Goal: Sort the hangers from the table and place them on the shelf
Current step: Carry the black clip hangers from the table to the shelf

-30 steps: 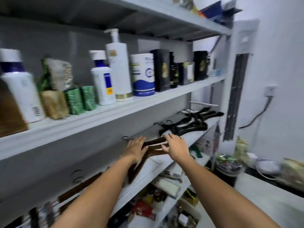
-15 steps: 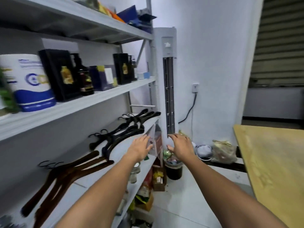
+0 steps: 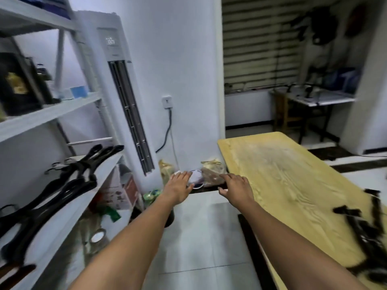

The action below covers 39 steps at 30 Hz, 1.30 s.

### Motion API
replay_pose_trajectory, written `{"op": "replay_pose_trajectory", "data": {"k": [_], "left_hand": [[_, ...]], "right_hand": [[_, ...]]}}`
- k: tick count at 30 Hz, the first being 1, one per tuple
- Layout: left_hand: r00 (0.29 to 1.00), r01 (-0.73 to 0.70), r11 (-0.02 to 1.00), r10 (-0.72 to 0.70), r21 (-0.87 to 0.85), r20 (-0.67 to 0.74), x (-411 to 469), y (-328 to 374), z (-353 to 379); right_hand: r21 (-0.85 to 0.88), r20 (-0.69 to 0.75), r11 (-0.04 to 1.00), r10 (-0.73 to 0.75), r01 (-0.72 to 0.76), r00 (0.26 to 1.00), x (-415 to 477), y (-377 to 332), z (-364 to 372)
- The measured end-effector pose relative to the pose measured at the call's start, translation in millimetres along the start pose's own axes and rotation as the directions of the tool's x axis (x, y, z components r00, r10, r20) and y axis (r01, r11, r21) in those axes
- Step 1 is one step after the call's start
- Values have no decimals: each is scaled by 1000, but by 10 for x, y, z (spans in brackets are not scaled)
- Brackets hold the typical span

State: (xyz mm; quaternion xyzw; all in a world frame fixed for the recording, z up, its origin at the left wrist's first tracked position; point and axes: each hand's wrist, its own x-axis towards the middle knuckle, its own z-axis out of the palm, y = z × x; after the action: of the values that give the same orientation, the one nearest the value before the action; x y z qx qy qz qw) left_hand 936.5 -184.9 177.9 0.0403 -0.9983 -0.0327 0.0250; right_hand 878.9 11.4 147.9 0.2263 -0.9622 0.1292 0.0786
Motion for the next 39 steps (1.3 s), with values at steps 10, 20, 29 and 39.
{"op": "replay_pose_trajectory", "data": {"k": [10,20,29,39], "left_hand": [[903,-406,910,413,-86,114,1467,1095,355],[707,-671,726,687,-148,169,2337,1972,735],[461,-836,502,861,-221,212,2372,2931,1254],[285,-915,335,931,-224,226,2360,3785,1536]], "right_hand": [[-77,6,899,432,-430,902,128,1301,-57],[-98,-17,684,725,-723,689,-59,2027,-71],[-132,-19,416,907,-900,421,-813,2425,-1],[-129,-57,241,967,-962,250,-1266,2947,176]]}}
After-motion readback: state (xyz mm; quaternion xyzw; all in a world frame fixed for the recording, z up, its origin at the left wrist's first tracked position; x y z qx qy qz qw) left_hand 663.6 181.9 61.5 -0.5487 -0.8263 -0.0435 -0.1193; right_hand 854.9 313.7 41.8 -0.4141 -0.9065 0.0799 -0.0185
